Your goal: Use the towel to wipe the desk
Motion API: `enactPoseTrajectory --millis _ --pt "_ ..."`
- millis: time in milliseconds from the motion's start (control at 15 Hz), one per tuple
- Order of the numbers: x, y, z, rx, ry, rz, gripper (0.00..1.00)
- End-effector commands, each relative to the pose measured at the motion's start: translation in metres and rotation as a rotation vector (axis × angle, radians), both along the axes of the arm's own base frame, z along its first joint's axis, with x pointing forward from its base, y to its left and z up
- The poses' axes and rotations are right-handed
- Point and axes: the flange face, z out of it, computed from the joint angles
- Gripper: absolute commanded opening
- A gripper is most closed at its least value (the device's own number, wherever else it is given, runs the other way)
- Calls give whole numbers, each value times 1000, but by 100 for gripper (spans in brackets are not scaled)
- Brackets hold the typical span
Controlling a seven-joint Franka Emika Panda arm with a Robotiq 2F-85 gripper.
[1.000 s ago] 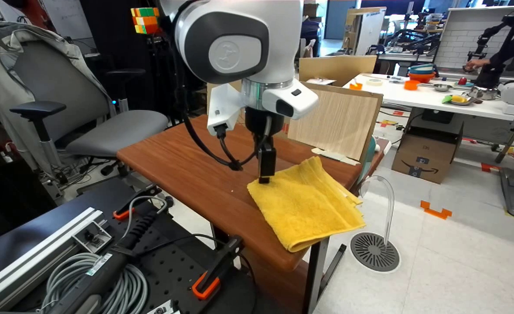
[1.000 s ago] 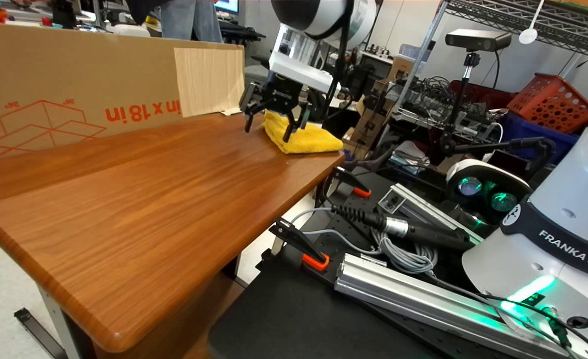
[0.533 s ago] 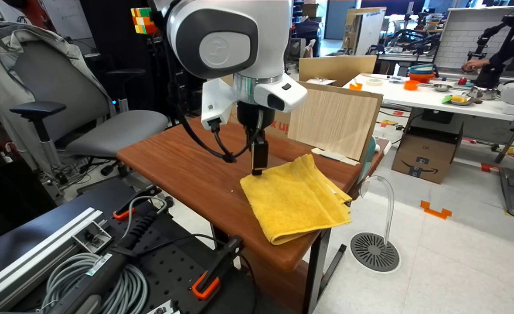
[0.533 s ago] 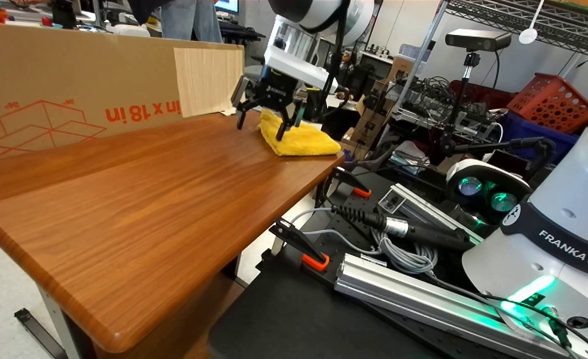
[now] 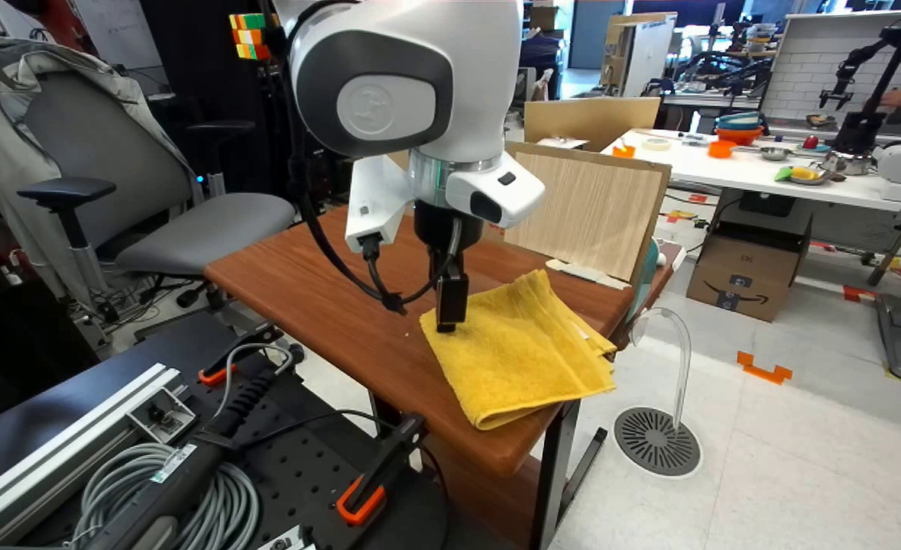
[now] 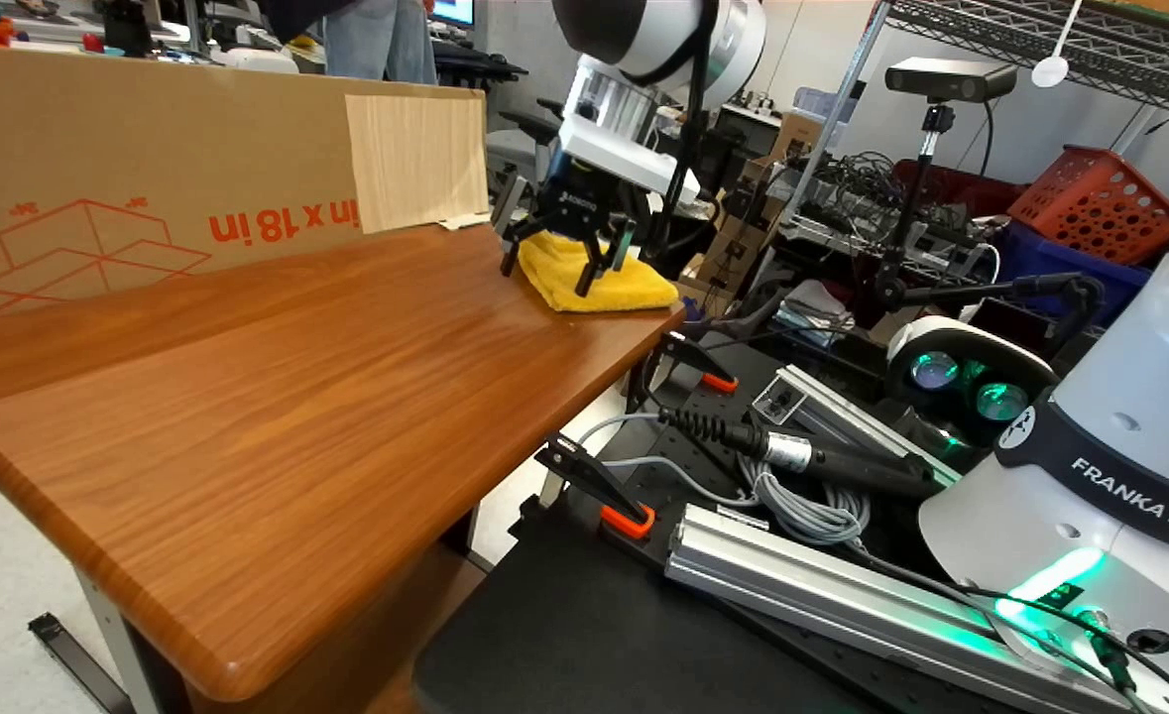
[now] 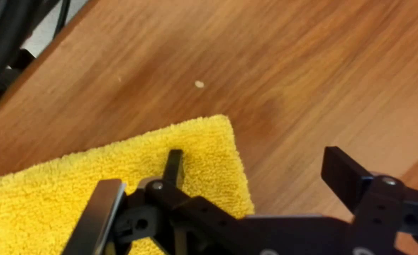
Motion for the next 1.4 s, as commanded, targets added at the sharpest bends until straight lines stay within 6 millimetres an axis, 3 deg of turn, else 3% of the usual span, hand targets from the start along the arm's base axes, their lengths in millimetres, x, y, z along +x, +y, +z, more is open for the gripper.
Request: enactPoseTrajectory --millis 0,267,467,733,1067,1333 --pt "-24 4 -24 -1 59 18 100" --pt "-43 11 -48 -27 115 42 100" --pt "-35 24 -50 -51 101 83 100" --pt "-7 67 -45 -75 39 137 100" --pt "51 141 -22 -16 -85 47 100" --pt "79 168 -25 -4 -128 -2 100"
